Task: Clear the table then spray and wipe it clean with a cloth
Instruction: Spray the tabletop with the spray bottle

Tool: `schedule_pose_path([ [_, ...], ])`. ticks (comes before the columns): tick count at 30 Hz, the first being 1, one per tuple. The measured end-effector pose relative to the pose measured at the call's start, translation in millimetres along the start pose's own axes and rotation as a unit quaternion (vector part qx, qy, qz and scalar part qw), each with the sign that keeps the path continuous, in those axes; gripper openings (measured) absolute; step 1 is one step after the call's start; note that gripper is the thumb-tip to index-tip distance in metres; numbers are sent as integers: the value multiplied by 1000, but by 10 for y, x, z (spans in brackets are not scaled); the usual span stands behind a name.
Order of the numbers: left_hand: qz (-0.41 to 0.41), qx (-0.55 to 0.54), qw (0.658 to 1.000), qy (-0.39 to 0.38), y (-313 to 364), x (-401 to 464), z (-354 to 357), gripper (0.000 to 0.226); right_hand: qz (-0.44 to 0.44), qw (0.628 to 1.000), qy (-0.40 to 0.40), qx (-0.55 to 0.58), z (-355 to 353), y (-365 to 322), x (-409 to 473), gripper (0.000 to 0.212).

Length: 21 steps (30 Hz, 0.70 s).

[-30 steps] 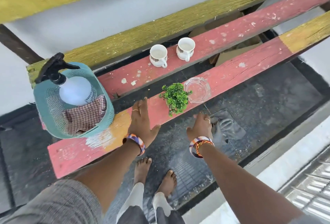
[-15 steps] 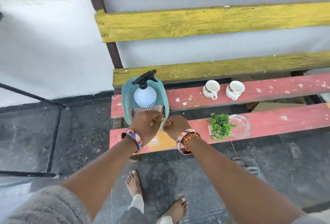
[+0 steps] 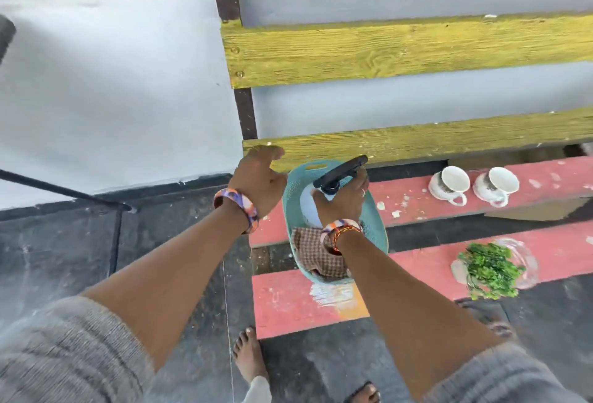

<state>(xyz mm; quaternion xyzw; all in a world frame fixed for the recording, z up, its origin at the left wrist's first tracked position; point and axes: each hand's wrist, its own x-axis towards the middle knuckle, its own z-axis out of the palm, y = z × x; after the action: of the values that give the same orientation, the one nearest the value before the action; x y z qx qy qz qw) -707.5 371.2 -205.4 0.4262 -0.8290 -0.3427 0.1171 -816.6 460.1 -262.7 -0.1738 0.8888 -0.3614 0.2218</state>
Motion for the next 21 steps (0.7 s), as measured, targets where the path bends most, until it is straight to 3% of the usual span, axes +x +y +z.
schedule_pose_path([
  [5,69,41,994,-69,-203,245,-97,42,16,979,119,164,273,-118,60,82],
  [9,94,33,991,-90,-256,254,-238,41,-10,971,160,175,172,-189,-19,72],
  [16,151,11,986,-74,-104,10,-755,36,-144,963,161,162,-209,-870,-588,68],
  [21,204,16,979,-21,-138,-385,-1363,29,-198,939,194,206,-197,-1422,-1269,45],
])
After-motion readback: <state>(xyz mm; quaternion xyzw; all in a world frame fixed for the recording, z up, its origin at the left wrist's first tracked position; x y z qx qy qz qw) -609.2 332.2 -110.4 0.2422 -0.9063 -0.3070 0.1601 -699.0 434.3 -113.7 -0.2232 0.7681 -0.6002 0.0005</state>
